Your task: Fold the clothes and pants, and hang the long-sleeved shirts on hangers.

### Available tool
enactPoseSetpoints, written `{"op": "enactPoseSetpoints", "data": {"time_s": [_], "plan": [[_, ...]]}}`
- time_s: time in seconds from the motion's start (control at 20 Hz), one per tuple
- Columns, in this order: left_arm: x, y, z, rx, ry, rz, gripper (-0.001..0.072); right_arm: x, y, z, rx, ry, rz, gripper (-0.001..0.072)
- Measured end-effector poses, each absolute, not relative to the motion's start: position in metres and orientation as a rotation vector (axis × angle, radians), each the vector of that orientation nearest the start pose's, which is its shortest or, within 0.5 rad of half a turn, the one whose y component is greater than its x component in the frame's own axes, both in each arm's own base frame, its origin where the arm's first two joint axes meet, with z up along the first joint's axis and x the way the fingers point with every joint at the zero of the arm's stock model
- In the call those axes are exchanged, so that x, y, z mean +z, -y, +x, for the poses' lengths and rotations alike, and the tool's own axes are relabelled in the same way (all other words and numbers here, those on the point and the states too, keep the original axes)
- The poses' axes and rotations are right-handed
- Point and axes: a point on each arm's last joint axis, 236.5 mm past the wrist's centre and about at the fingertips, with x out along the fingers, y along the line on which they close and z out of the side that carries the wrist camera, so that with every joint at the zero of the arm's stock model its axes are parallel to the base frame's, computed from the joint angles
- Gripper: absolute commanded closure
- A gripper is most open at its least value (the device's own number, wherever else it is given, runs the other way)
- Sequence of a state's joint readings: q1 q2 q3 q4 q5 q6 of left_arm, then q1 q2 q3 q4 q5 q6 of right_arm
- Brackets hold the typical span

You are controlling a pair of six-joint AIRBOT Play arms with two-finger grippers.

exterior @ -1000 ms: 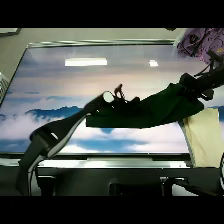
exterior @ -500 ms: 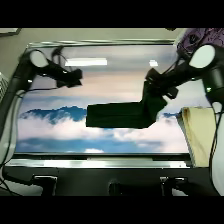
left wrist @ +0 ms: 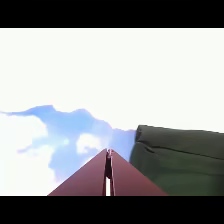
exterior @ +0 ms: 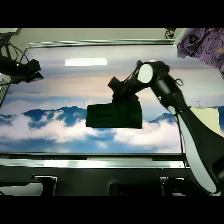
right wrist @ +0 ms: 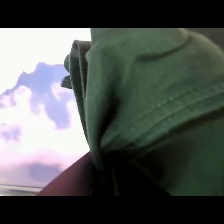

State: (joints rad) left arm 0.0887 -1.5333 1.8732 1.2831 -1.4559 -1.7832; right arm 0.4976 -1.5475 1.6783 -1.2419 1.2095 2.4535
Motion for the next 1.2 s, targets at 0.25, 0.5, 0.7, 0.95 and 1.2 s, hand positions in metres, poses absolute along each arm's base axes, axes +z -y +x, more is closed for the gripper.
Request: {"op": "enactPoseSetpoints", "data": {"time_s": [0.25, 0.5, 0.7, 0.95, 1.2], "plan": [[0.149, 0.014, 0.468, -0.022, -1.115, -0.433, 0.0690, 0.061, -0.339, 0.407, 0.136, -1.361, 0.809, 0.0676], [0.149, 0.012, 0.467, -0.017, -1.115, -0.434, 0.0690, 0.029, -0.369, 0.408, 0.145, -1.406, 0.855, 0.0675], [0.148, 0.012, 0.467, -0.016, -1.117, -0.434, 0.0690, 0.015, -0.394, 0.407, 0.217, -1.421, 0.877, 0.0240], [0.148, 0.012, 0.467, -0.016, -1.117, -0.434, 0.0690, 0.041, -0.407, 0.421, 0.372, -1.309, 0.855, 0.0143], [0.148, 0.011, 0.467, -0.016, -1.116, -0.435, 0.0690, 0.095, -0.344, 0.446, 0.424, -1.197, 0.784, 0.0129]]}}
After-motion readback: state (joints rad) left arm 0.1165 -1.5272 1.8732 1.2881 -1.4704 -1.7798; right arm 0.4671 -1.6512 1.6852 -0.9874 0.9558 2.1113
